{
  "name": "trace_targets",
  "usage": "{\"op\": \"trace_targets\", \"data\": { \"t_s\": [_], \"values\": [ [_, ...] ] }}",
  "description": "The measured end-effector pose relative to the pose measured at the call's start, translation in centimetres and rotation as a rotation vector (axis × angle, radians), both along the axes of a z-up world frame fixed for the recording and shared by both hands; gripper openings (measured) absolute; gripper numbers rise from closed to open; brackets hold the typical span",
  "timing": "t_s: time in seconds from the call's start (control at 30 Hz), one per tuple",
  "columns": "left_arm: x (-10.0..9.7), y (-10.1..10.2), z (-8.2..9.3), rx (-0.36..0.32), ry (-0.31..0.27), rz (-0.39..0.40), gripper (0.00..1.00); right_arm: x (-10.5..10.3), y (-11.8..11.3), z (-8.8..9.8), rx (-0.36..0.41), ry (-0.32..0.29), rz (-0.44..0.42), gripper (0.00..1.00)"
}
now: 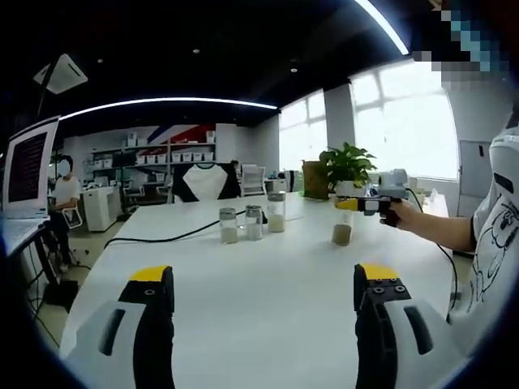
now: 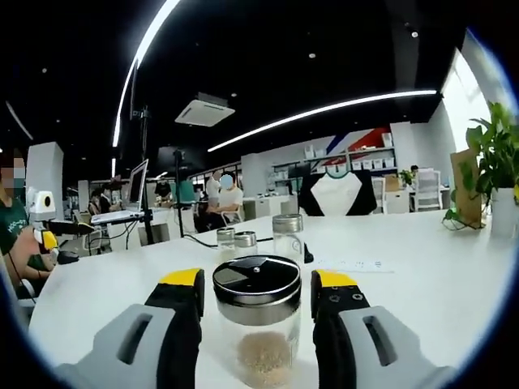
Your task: Rotate the seasoning bottle until the label or dispensing opening points toward the visible target arrow and the bottle remains upright within the marked orientation range
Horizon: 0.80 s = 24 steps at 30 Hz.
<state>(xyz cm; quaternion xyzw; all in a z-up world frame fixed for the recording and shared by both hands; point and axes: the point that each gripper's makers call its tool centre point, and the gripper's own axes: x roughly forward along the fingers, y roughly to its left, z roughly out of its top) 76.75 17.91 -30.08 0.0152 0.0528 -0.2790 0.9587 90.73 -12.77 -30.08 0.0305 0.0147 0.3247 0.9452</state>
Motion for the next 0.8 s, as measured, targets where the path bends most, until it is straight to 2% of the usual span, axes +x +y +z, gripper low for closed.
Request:
{"op": "trace_targets", "data": {
  "t_s": [0.1,0.23,0.3,0.57,0.8],
  "values": [
    [0.03,-0.33,-0.46,0.003,0.012,-0.006,0.97,0.03,0.13,0.25,0.006,-0.003,0.014,0.45],
    [0.09,-0.64,-0.38,-0.002,0.008,-0.013,0.97,0.23,0.11,0.44,0.003,-0.01,0.017,0.44],
    [0.14,-0.74,-0.27,-0.006,0.007,-0.017,0.96,0.35,-0.08,0.35,-0.013,-0.013,0.014,0.41],
    [0.49,-0.51,-0.53,-0.01,0.013,-0.012,0.96,0.76,-0.53,0.27,-0.033,-0.009,0.051,0.4],
    [0.67,-0.93,-0.92,-0.013,0.018,-0.026,0.95,0.76,-0.53,0.09,-0.043,-0.002,0.187,0.39]
  ]
}}
